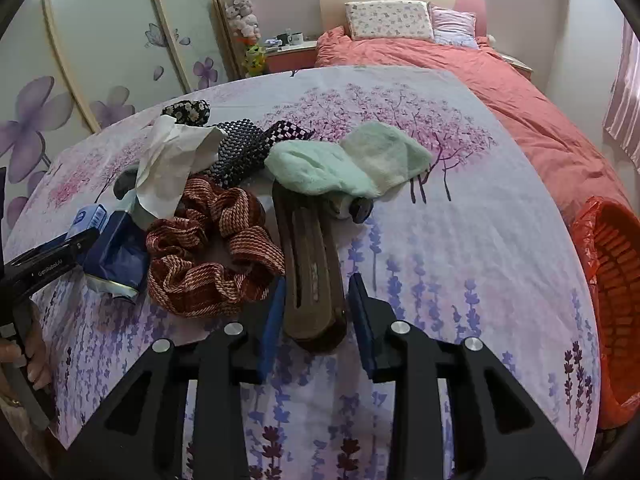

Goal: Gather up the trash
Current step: 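Grasp the brown comb with the right tool while the left tool holds the tissue pack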

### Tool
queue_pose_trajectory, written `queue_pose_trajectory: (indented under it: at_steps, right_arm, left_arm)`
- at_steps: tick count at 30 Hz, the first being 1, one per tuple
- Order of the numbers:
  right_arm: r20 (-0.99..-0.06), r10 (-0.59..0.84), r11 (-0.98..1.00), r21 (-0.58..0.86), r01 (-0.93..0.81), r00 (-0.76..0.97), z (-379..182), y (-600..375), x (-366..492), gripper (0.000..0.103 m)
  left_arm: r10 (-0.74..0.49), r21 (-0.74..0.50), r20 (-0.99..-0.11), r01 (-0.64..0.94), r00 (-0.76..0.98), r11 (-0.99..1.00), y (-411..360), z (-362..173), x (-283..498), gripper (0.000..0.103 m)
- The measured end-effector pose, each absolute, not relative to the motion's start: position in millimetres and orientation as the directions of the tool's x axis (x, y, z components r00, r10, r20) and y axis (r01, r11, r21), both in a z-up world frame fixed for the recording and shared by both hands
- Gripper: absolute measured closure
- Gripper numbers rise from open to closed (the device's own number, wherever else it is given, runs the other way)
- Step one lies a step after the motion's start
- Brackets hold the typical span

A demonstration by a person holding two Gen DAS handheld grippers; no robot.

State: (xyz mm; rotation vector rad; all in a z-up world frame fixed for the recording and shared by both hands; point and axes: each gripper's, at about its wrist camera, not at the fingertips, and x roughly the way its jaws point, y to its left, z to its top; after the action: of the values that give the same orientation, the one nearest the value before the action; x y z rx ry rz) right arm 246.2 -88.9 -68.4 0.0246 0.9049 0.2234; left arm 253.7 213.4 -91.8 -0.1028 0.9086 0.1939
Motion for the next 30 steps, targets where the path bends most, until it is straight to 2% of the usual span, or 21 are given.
queue_pose_trajectory:
  at_steps: [4,8,13,16,22,24,30]
  right_arm:
    - [-0.768,0.184,0.976,0.069,-0.206,0.614,-61,-85,244,0.07]
    - [-0.763,0.202,0.973,0.085,-0.215,0.614,-57,-95,237,0.062]
    - [-0.789,0.2,0.971,0.082,-0.224,0.581,-70,-89,239,0.062]
    - [-0.782,0.16,0.975,0.029,-0.221,0.603,-72,-83,243,0.062]
    - [-0.77,0.153,0.976,0.019,-0.218,0.619,-73,-81,254,0.062]
    - [-0.768,0.169,0.972,0.026,-0.234,0.617,-73,-82,252,0.071]
    - [-0.765,0.191,0.972,0.058,-0.229,0.616,-72,-92,238,0.071]
  left_arm:
    - [0.122,-0.009,-0.791,-0.21,0.6,0.978,213,-92,254,0.048]
    - [0.126,-0.003,-0.791,-0.21,0.598,0.978,212,-92,254,0.047]
    - [0.125,-0.004,-0.791,-0.209,0.598,0.978,212,-92,254,0.047]
    - [0.125,-0.004,-0.791,-0.209,0.598,0.978,212,-92,254,0.047]
    - [0.125,-0.004,-0.792,-0.209,0.598,0.978,212,-92,254,0.047]
    - [0.125,-0.004,-0.792,-0.209,0.598,0.978,213,-92,254,0.047]
    - [0.125,0.01,-0.789,-0.191,0.602,0.981,210,-92,255,0.052]
